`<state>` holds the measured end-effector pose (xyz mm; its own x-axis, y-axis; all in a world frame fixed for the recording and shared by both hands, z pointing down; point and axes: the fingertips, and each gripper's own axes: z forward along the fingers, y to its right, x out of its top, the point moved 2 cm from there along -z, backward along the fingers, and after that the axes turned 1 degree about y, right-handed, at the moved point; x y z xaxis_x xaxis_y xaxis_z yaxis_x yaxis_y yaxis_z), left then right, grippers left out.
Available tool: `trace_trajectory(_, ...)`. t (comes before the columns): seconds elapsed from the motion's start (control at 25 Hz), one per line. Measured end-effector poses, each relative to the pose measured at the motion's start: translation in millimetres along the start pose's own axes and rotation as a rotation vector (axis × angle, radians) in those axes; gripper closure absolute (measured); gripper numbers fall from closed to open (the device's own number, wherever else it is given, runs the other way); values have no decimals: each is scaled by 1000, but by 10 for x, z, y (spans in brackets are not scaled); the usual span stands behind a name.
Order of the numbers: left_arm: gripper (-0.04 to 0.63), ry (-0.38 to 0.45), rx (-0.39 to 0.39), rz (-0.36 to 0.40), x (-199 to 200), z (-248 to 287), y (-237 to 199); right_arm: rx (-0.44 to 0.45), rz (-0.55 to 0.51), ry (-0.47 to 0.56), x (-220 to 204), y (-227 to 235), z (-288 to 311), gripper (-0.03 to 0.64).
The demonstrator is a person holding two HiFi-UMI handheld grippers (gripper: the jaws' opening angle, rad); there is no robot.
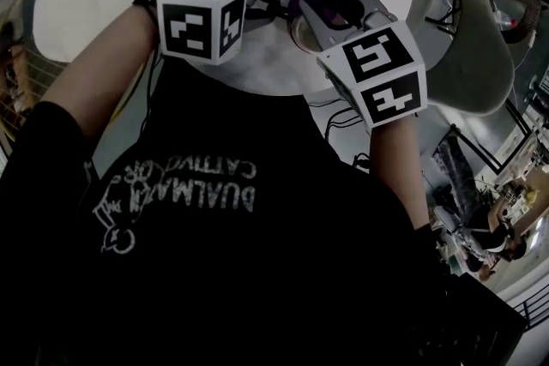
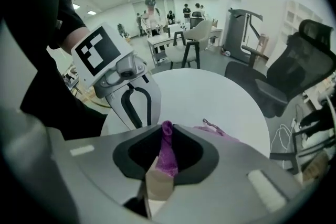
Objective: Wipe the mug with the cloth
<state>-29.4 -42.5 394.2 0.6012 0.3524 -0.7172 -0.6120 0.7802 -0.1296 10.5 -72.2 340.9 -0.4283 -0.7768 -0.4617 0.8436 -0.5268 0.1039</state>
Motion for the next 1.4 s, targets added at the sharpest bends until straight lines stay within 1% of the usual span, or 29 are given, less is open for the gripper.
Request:
trace_trajectory(0.16, 531, -1, 15, -18, -21, 7, -10, 42, -95, -67, 0, 0, 108, 550)
trace_trajectory(0.24, 531, -9, 37, -23, -32, 19, -28, 62, -129, -91, -4, 26, 171, 550)
trace_trajectory(0.36, 531, -11, 60, -31, -32, 28, -13, 101, -161, -133, -48, 21, 249, 551)
trace_trajectory(0.48, 531, 15, 85, -70, -18, -9, -16, 147, -185, -182, -36, 34, 304, 551)
trace_trajectory(0.6, 532, 38, 101, -98, -10, -49, -33, 166, -218, -220, -8, 58, 367, 551)
trace_trajectory(0.72, 532, 40, 109, -110, -27, -75, -40, 184, -245, -235, 15, 52, 427, 551)
trace_trajectory(1.0, 531, 23, 124, -108, -3, -50, -27, 214, -252, -256, -34, 50, 505, 551)
trace_trajectory(1.4, 528, 11, 144, -128, -29, -80, -6, 242, -197, -244, -29, 45, 600, 551)
